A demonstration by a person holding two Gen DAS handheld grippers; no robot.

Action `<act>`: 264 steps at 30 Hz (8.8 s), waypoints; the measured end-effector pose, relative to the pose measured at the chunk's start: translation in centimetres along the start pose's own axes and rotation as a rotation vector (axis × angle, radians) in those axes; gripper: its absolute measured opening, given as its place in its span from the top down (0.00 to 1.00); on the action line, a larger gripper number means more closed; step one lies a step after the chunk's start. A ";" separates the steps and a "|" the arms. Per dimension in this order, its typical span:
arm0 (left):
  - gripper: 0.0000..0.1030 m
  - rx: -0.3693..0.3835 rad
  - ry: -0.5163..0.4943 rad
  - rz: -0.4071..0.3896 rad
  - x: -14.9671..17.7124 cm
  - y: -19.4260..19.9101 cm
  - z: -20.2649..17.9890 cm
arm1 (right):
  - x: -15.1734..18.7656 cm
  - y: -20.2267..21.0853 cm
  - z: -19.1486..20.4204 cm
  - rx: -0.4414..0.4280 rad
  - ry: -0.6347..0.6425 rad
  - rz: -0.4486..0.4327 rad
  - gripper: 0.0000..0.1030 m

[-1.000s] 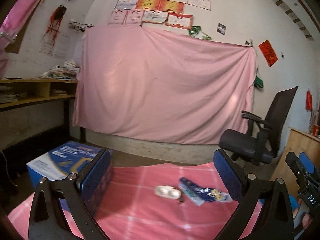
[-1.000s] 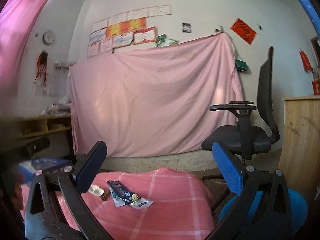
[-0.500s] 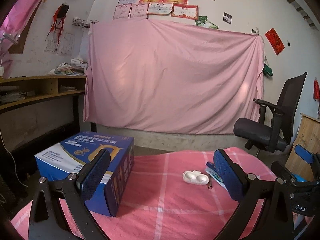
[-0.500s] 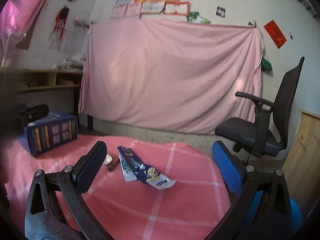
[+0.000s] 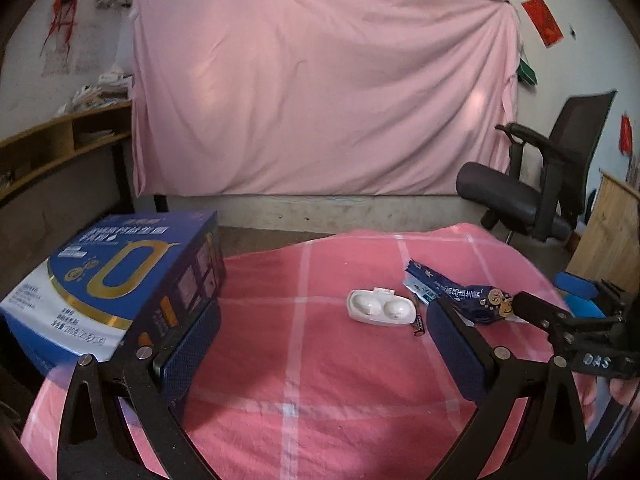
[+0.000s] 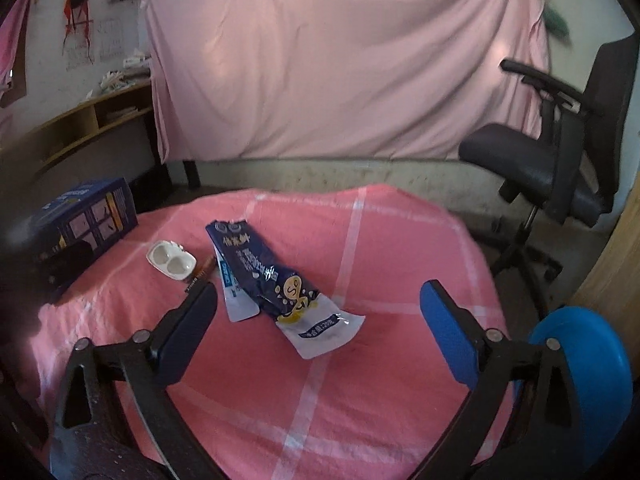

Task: Collect trash
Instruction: 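Grasp the white earbud case with the left gripper while the right grasps the blue wrapper, then carry earbud case and wrapper over the blue bucket and open both grippers, then move both grippers back over the table toward the battery and packet, then grasp the orange battery with the left gripper while the right grasps the white packet, then carry battery and packet over the blue bucket and open both grippers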

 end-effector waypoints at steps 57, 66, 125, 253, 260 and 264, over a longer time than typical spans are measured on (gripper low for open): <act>0.49 0.116 0.014 -0.131 -4.2 2.0 -6.6 | -0.6 8.1 -5.6 -0.141 -0.265 -0.321 0.47; 0.49 0.238 -0.052 -0.235 -6.9 4.6 -13.0 | -0.6 14.6 -10.6 0.004 -0.324 -0.510 0.47; 0.44 0.550 -0.103 0.182 -0.3 -1.8 -33.2 | 7.8 18.1 -27.8 0.452 -0.567 -0.198 0.44; 0.93 0.176 -0.014 0.335 1.7 -7.7 -5.5 | 1.9 -3.1 -2.9 -0.178 -0.173 0.219 0.55; 0.93 0.179 -0.008 0.335 1.7 -7.6 -5.5 | 1.9 -3.1 -2.0 -0.143 -0.108 0.224 0.54; 0.93 0.191 0.028 0.329 1.6 -7.4 -5.2 | 1.9 -2.9 -2.4 -0.156 -0.134 0.212 0.55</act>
Point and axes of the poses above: each gripper's, at about its wrist camera, not at the fingertips, and y roughly against the way its jaws point, z to its left, x to its underside, the point moved 2 cm from there along -y, roughly the way its jaws point, and after that the axes turned 13 degrees about -z, right-handed, at the moved point
